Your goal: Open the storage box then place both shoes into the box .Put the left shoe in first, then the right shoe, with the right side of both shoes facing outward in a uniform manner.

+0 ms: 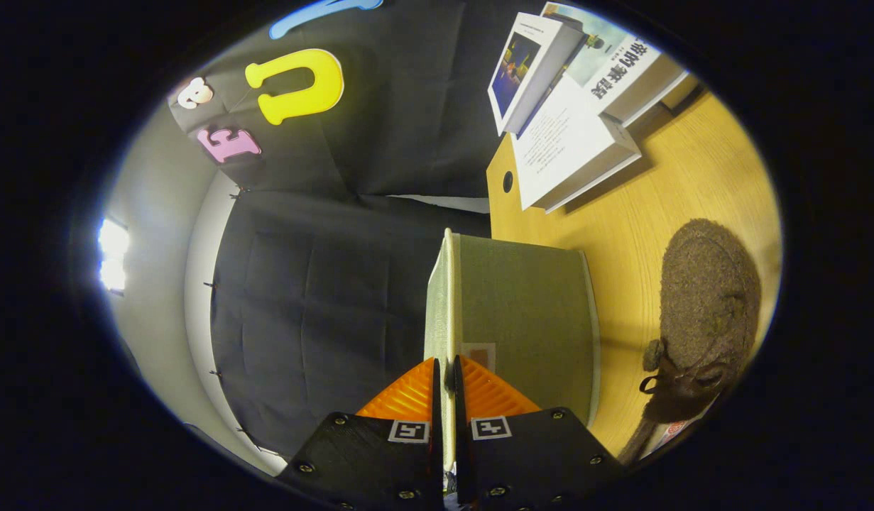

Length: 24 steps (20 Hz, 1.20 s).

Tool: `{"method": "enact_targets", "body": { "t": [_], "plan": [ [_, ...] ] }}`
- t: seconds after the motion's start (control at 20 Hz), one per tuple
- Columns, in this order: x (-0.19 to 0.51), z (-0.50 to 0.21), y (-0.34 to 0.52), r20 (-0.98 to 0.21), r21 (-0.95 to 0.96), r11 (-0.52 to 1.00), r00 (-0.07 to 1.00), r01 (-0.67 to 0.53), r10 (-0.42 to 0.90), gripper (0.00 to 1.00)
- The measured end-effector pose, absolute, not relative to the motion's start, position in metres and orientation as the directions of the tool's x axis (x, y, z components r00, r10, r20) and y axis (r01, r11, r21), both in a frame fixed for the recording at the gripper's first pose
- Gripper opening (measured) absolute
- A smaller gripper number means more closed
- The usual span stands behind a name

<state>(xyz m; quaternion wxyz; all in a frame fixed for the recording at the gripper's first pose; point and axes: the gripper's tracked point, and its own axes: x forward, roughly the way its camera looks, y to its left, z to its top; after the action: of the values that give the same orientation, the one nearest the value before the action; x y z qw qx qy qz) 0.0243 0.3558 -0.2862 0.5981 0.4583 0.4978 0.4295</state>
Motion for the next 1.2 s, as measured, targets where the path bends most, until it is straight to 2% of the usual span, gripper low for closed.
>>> {"method": "enact_targets", "body": {
  "t": [0.15,0.35,0.6,1.2],
  "plan": [
    [0.018,-0.267,0.362,-0.193,0.972,0.205,0.109,-0.111,0.975,0.07],
    [0.008,-0.286,0.365,-0.300,0.930,0.305,0.053,-0.205,0.952,0.07],
    [0.007,-0.272,0.377,-0.265,0.947,0.268,0.040,-0.179,0.963,0.07],
    [0.003,-0.169,0.459,-0.189,0.916,0.162,-0.038,-0.367,0.981,0.07]
  ]
}}
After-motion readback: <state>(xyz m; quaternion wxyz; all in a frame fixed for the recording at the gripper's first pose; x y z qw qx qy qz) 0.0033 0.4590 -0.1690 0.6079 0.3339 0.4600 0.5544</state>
